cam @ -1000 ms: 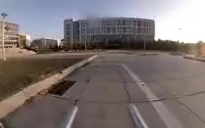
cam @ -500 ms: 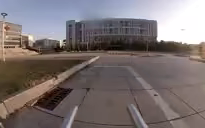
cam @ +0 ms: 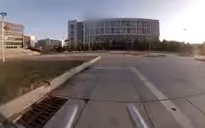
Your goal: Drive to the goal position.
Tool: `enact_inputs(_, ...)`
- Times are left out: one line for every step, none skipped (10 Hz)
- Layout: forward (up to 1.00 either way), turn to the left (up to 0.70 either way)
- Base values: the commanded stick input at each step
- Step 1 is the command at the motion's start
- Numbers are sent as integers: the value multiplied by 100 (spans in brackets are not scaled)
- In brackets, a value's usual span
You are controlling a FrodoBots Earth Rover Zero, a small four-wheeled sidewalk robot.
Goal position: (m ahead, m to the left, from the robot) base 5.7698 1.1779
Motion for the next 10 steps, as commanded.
enact_inputs(70, -14)
enact_inputs(70, -14)
enact_inputs(70, -14)
enact_inputs(70, -14)
enact_inputs(70, -14)
enact_inputs(70, -14)
enact_inputs(70, -14)
enact_inputs(70, -14)
enact_inputs(70, -14)
enact_inputs(70, -14)
